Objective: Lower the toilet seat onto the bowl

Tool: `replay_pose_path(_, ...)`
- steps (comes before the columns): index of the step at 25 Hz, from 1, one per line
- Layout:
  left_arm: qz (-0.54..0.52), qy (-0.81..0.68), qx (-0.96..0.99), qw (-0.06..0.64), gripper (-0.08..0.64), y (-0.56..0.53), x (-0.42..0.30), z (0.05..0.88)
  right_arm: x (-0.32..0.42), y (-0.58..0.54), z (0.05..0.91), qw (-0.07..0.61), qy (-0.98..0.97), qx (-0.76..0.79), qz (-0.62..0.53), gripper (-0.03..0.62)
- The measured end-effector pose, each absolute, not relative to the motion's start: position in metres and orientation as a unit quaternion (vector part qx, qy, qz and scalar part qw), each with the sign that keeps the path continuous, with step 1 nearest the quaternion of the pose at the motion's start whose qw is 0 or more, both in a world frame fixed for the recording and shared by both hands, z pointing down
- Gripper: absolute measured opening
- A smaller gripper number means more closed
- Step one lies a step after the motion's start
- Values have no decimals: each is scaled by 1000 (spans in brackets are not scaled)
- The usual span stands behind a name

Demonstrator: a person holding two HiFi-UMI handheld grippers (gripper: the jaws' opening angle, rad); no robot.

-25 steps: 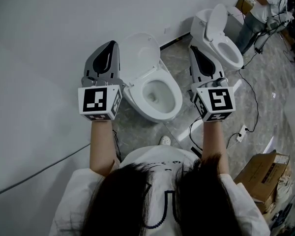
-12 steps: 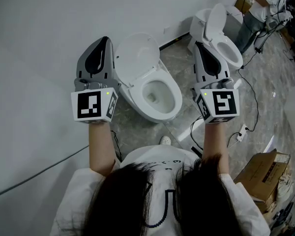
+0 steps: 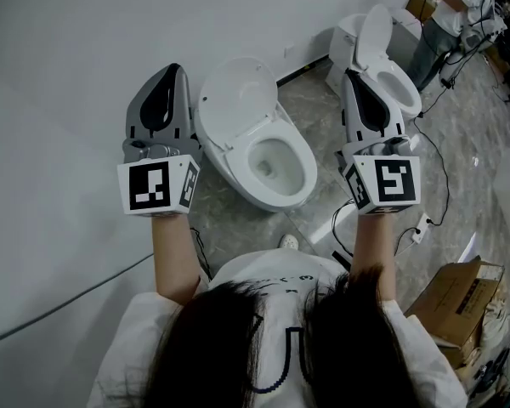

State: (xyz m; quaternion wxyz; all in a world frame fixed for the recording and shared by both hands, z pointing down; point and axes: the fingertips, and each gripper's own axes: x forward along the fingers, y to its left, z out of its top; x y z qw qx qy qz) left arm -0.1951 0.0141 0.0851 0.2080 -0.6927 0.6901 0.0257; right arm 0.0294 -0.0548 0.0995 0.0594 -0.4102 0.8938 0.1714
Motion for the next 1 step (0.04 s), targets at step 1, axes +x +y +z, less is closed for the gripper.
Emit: replay_pose_path(1,25,690,-692,209,9,14,-195,85,29,-54,99,60,893,-410,173,26)
